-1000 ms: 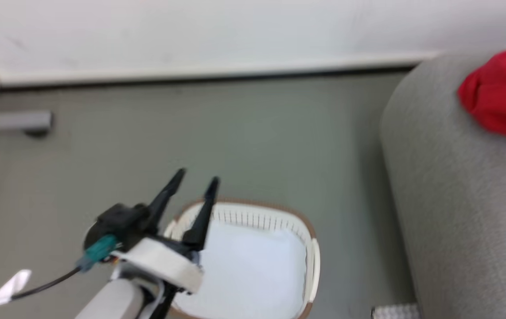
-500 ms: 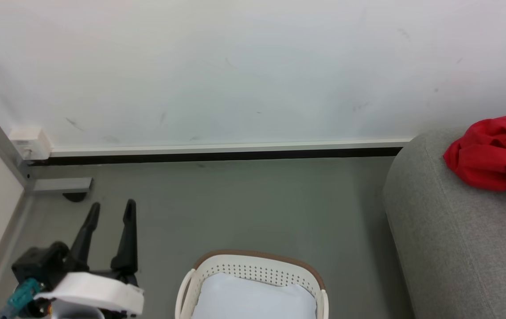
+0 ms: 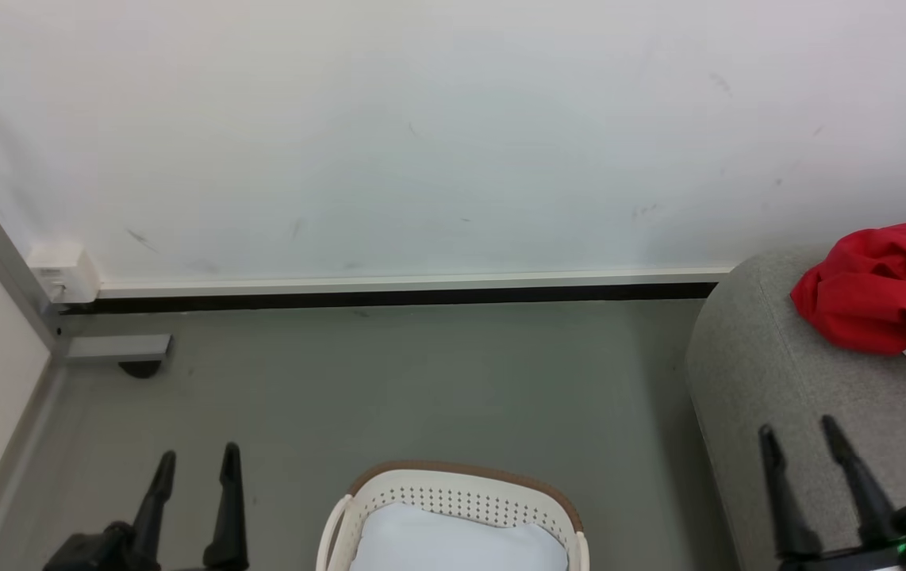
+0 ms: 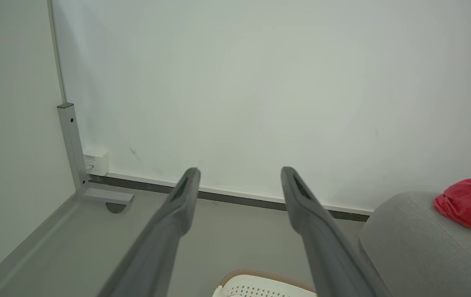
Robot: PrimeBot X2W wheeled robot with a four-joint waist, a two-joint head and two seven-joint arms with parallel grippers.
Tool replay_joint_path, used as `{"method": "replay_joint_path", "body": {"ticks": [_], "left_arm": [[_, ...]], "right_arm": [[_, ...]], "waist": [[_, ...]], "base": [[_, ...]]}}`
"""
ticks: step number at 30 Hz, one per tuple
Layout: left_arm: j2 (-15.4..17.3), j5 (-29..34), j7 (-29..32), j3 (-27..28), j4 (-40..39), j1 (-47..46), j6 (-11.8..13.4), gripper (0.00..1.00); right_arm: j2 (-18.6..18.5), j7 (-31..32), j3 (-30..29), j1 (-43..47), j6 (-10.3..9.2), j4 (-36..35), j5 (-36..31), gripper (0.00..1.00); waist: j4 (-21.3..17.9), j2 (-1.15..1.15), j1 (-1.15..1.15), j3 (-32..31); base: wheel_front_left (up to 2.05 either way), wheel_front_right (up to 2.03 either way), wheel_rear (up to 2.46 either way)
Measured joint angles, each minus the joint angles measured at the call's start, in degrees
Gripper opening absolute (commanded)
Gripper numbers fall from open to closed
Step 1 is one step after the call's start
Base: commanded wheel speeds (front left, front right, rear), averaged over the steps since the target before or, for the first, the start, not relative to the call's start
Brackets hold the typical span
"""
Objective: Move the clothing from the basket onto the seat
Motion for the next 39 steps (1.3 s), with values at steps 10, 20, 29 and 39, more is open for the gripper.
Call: {"method": "replay_joint_path", "body": {"ticks": [10, 20, 29, 39], "left_arm": [[-5.1, 6.0, 0.0, 4.3, 2.5, 2.0, -5.9, 1.0], [-7.8, 9.5, 0.0, 7.3, 3.9, 2.0, -9.2, 1.0], [-9.4, 10.5, 0.0, 8.7, 5.8, 2.1, -11.3, 0.0], [-10.4, 3.1, 2.6, 9.6, 8.1, 2.1, -11.9, 0.0]], "right_arm": [[2.4, -1.5, 3.7, 0.2, 0.0, 4.2, -1.0, 1.0], [2.4, -1.7, 3.9, -0.4, 0.0, 4.6, -0.5, 1.0], [2.7, -1.6, 4.5, -0.5, 0.01, 5.2, -0.4, 0.0], [3.0, 0.4, 3.6, 0.4, 0.01, 6.7, 7.5, 0.0]], "waist": [[0.8, 0.0, 0.0, -0.2], [0.5, 0.0, 0.01, -0.1], [0.3, 0.0, 0.01, 0.2], [0.5, 0.0, 0.01, 0.4]], "base": [[0.0, 0.0, 0.0], [0.0, 0.0, 0.0], [0.0, 0.0, 0.0], [0.0, 0.0, 0.0]]}}
